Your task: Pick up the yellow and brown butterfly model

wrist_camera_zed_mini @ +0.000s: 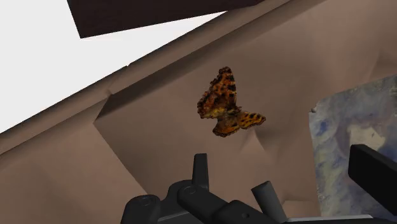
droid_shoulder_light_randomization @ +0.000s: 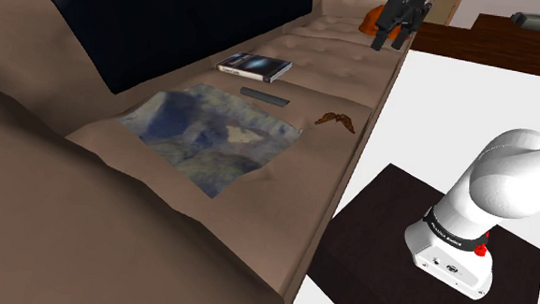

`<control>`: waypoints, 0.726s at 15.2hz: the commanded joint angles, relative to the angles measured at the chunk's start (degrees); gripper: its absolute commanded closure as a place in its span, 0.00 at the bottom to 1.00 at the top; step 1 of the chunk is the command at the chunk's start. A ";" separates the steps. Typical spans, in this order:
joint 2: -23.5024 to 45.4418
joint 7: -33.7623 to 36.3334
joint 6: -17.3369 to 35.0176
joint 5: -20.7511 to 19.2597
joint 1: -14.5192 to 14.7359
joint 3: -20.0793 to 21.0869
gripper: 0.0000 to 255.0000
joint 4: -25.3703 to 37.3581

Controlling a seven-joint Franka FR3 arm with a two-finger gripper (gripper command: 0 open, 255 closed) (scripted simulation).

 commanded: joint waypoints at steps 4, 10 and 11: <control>0.03 -5.70 6.04 -0.44 1.59 -1.50 0.00 -5.75; 2.93 -17.37 18.65 -1.08 4.92 -4.91 0.00 -15.05; 3.82 -19.36 20.83 -1.14 5.53 -5.54 0.00 -16.31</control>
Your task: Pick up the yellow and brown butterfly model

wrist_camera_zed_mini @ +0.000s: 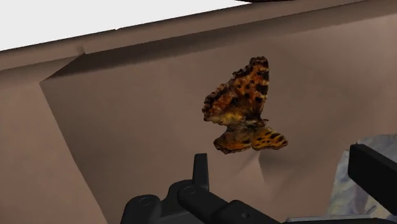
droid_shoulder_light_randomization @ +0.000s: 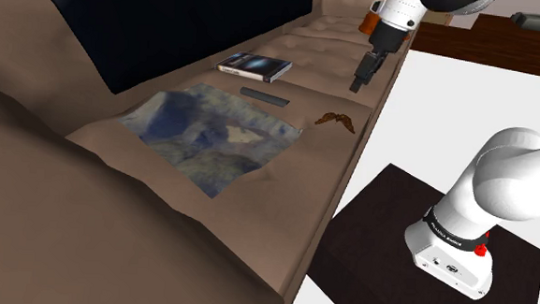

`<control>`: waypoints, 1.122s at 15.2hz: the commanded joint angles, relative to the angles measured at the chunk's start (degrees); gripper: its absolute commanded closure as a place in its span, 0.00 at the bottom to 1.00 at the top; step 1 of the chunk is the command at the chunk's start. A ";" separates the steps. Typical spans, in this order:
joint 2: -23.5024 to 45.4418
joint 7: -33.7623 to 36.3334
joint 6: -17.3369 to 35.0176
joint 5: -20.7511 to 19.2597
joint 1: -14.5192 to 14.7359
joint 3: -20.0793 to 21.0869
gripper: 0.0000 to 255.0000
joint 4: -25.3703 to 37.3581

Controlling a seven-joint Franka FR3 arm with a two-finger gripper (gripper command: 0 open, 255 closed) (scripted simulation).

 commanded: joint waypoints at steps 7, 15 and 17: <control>6.86 -11.72 14.35 0.35 3.93 -3.78 0.00 -7.11; 8.83 -12.73 19.37 0.77 4.23 -4.38 1.00 -10.22; 8.83 -12.67 19.35 0.79 4.26 -4.33 1.00 -10.18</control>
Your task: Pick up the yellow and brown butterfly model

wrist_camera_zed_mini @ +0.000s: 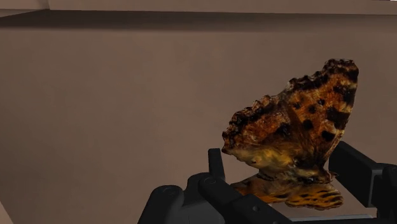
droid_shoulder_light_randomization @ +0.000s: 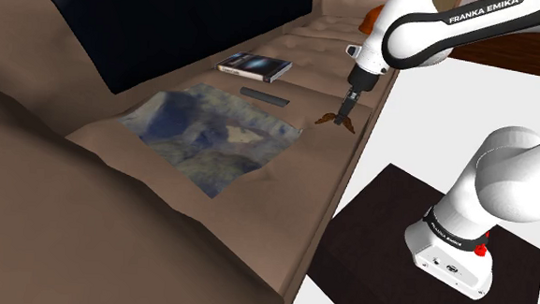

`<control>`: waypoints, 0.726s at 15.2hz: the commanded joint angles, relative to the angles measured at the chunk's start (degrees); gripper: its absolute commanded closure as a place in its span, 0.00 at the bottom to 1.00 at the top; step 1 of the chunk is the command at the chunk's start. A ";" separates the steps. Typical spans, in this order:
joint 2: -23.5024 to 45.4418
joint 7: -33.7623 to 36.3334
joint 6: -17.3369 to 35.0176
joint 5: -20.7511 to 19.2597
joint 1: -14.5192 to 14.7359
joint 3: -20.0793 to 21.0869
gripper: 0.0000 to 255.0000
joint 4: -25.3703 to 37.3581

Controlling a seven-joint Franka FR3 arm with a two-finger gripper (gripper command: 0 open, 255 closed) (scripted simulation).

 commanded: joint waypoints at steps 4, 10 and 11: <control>0.01 0.03 0.03 0.02 0.02 0.03 1.00 -0.06; -1.10 0.50 -2.69 -0.25 -0.20 0.30 1.00 1.57; -1.44 0.67 -3.58 -0.33 -0.25 0.40 1.00 2.13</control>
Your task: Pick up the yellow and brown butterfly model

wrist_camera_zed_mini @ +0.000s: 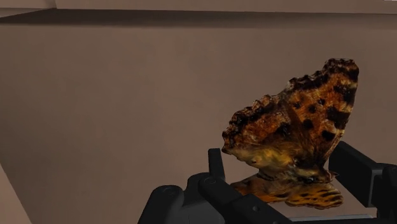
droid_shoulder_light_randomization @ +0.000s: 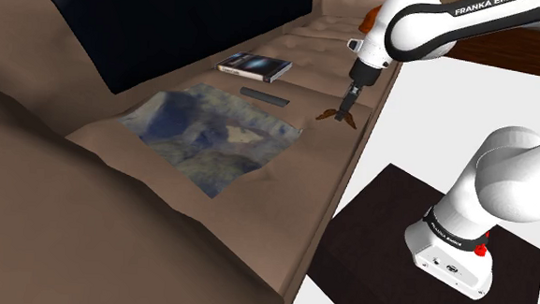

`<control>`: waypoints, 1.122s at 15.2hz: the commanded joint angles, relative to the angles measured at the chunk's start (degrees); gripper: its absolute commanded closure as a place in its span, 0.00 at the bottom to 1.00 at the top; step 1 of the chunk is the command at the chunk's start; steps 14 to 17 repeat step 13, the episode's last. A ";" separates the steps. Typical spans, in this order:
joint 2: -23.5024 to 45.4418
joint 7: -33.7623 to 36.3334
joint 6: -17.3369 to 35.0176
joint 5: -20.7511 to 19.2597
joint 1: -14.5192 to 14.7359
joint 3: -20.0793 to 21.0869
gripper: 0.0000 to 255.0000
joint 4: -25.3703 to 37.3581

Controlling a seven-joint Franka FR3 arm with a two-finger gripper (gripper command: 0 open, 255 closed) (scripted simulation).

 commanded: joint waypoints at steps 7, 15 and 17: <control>-2.40 1.35 -6.98 -0.44 -0.27 0.80 1.00 4.65; -3.11 1.92 -10.38 -0.55 -0.31 1.11 1.00 7.37; -3.11 1.92 -10.38 -0.55 -0.31 1.11 1.00 7.37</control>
